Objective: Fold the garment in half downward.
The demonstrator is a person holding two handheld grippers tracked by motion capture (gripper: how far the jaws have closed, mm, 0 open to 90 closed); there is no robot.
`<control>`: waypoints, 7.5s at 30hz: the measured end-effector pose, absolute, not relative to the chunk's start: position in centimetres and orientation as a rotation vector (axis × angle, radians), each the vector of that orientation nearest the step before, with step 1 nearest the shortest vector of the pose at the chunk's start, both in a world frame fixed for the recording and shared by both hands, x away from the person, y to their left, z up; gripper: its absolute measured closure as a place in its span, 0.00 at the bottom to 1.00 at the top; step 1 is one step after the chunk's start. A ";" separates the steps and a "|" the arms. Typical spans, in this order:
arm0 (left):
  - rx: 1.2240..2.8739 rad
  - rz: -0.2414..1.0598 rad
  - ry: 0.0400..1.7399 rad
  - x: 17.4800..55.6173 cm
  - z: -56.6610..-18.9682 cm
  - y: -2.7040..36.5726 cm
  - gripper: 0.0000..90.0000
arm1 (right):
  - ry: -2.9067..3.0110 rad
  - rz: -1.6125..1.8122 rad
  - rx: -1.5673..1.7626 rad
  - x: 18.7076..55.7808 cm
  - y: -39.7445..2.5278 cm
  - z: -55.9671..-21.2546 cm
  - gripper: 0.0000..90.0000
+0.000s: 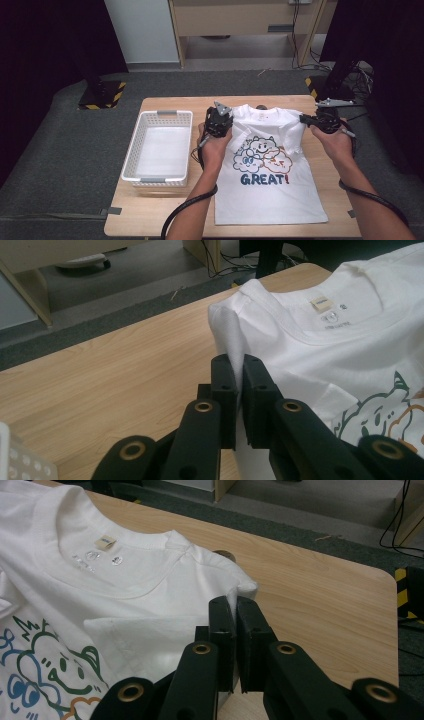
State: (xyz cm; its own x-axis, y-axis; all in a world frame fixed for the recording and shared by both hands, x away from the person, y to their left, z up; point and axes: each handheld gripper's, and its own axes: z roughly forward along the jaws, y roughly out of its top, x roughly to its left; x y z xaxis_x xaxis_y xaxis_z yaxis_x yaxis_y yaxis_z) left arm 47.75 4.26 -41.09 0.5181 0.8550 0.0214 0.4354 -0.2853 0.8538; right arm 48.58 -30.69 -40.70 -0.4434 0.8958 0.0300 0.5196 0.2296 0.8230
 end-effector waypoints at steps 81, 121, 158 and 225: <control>2.002 0.513 0.999 38.1 -45.7 4.7 0.96 | 2.136 1.142 1.226 38.4 -31.5 -44.3 0.96; 2.108 0.416 1.023 34.8 -52.6 5.3 0.95 | 2.306 1.040 1.246 34.6 -30.8 -51.6 0.96; 2.133 0.503 0.953 41.0 -49.2 1.0 0.65 | 2.305 1.030 1.212 40.7 -27.6 -50.3 0.78; 2.115 0.360 0.917 34.8 -52.0 1.7 0.93 | 2.384 1.104 1.123 36.2 -26.6 -50.4 0.87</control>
